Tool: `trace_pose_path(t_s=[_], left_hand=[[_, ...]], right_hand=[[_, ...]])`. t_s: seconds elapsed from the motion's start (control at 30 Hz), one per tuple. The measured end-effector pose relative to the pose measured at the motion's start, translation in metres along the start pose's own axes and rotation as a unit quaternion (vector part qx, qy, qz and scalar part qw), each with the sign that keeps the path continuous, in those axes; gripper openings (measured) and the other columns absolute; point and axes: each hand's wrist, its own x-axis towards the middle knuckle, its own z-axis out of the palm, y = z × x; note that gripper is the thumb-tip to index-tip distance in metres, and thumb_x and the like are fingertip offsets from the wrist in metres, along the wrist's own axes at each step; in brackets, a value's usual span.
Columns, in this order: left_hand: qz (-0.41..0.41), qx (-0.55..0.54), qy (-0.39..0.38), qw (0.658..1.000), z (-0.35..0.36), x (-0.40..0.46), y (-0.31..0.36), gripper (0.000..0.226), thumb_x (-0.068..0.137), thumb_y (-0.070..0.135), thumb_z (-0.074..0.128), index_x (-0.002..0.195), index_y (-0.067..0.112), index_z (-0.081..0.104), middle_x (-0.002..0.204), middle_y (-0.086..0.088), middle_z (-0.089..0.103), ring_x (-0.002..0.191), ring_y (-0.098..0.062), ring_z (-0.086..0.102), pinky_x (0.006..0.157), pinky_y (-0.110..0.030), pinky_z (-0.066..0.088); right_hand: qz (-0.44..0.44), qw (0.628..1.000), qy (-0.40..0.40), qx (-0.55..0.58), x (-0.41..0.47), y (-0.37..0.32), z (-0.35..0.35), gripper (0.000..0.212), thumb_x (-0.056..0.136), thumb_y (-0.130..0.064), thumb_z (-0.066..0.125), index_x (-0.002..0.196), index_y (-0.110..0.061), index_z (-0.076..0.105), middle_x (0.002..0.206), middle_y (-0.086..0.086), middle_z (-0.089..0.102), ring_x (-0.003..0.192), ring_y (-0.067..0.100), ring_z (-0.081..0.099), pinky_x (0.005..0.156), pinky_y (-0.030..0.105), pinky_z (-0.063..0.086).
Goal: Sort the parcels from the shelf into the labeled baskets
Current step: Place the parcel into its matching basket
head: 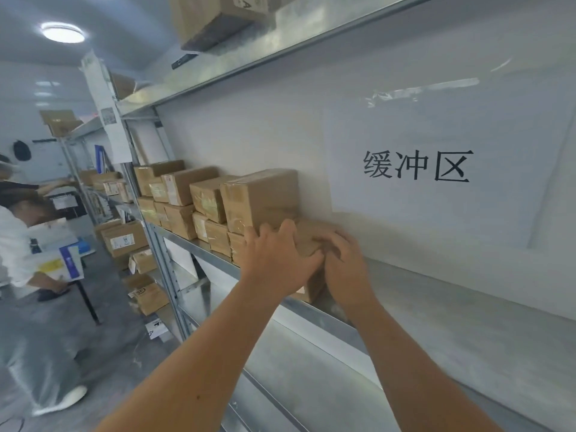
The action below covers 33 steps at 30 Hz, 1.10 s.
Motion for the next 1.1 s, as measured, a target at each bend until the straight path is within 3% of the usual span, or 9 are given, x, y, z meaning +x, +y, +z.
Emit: trace_pose_path(t_s=[0.1, 0.23, 0.33, 0.43, 0.53, 0.67, 0.73, 0.87, 1.1], left_hand=[[-0.018, -0.082, 0.044, 0.995, -0.004, -0.026, 0.001, 0.05, 0.079, 0.078, 0.056, 0.098, 0.034, 0.045, 0.105, 0.0, 0.053, 0.102, -0.027, 0.043, 0.092, -0.036, 0.041], [-0.065, -0.308, 0.027, 0.949, -0.009, -0.064, 0.003, 0.045, 0.082, 0.074, 0.052, 0.102, 0.034, 0.047, 0.108, 0.007, 0.052, 0.105, -0.022, 0.047, 0.088, -0.037, 0.048], [-0.057, -0.452, 0.041, 0.889, -0.008, -0.083, -0.003, 0.035, 0.089, 0.071, 0.05, 0.099, 0.037, 0.051, 0.097, 0.01, 0.064, 0.096, -0.021, 0.063, 0.077, -0.037, 0.06], [-0.007, -0.482, 0.056, 0.874, -0.014, -0.098, -0.014, 0.015, 0.102, 0.05, 0.048, 0.117, 0.046, 0.05, 0.108, 0.022, 0.066, 0.105, -0.01, 0.066, 0.079, -0.029, 0.061], [0.106, -0.428, 0.13, 0.888, -0.029, -0.109, -0.025, 0.047, 0.099, 0.026, 0.052, 0.138, 0.051, 0.043, 0.137, 0.024, 0.055, 0.128, -0.009, 0.055, 0.093, -0.031, 0.055], [0.178, -0.466, 0.062, 0.864, -0.04, -0.123, -0.021, 0.056, 0.099, 0.034, 0.05, 0.145, 0.063, 0.039, 0.166, 0.025, 0.021, 0.148, 0.005, 0.032, 0.103, -0.039, 0.055], [0.175, -0.511, 0.035, 0.841, -0.04, -0.127, -0.02, 0.056, 0.099, 0.037, 0.052, 0.146, 0.064, 0.038, 0.167, 0.021, 0.024, 0.148, 0.0, 0.036, 0.106, -0.042, 0.054], [0.176, -0.581, -0.031, 0.794, -0.035, -0.132, -0.017, 0.052, 0.108, 0.021, 0.047, 0.142, 0.06, 0.045, 0.156, 0.013, 0.048, 0.141, -0.022, 0.051, 0.103, -0.042, 0.056], [0.173, -0.661, -0.155, 0.714, -0.027, -0.154, 0.008, 0.054, 0.112, 0.007, 0.033, 0.137, 0.05, 0.053, 0.128, 0.026, 0.063, 0.116, -0.011, 0.067, 0.073, -0.034, 0.064]], right_hand=[[0.056, 0.993, 0.052, 0.094, -0.018, -0.011, -0.01, 0.041, 0.095, -0.029, 0.068, 0.133, -0.042, 0.06, 0.133, -0.008, 0.062, 0.121, 0.011, 0.06, 0.103, 0.037, 0.053], [0.181, 0.953, 0.031, 0.24, -0.045, -0.036, -0.022, 0.094, 0.075, -0.055, 0.089, 0.151, -0.05, 0.035, 0.138, -0.008, 0.06, 0.113, 0.022, 0.071, 0.086, 0.048, 0.064], [0.203, 0.916, -0.047, 0.342, -0.06, -0.056, -0.024, 0.081, 0.074, -0.054, 0.078, 0.147, -0.033, 0.049, 0.125, 0.002, 0.075, 0.107, 0.027, 0.076, 0.083, 0.046, 0.062], [0.156, 0.947, -0.037, 0.279, -0.072, -0.07, -0.024, 0.069, 0.08, -0.044, 0.081, 0.142, -0.04, 0.052, 0.121, 0.003, 0.076, 0.101, 0.02, 0.078, 0.082, 0.042, 0.063], [0.072, 0.987, 0.048, 0.138, -0.086, -0.08, -0.014, 0.072, 0.084, -0.039, 0.084, 0.139, -0.059, 0.043, 0.12, -0.015, 0.069, 0.1, 0.002, 0.072, 0.075, 0.02, 0.058], [-0.024, 0.994, 0.104, -0.022, -0.114, -0.086, -0.003, 0.101, 0.068, -0.07, 0.081, 0.151, -0.064, 0.023, 0.126, -0.034, 0.042, 0.114, -0.01, 0.052, 0.084, 0.024, 0.052], [-0.057, 0.986, 0.107, -0.115, -0.13, -0.09, -0.004, 0.101, 0.069, -0.075, 0.075, 0.153, -0.063, 0.019, 0.125, -0.032, 0.035, 0.113, -0.005, 0.051, 0.084, 0.027, 0.053], [-0.072, 0.974, 0.083, -0.197, -0.159, -0.096, -0.023, 0.093, 0.078, -0.05, 0.083, 0.149, -0.066, 0.026, 0.131, -0.03, 0.031, 0.122, 0.003, 0.052, 0.088, 0.032, 0.058], [-0.009, 0.985, 0.042, -0.168, -0.211, -0.114, -0.081, 0.083, 0.067, -0.058, 0.071, 0.142, -0.068, 0.038, 0.151, -0.029, 0.032, 0.134, 0.01, 0.052, 0.086, 0.027, 0.062]])
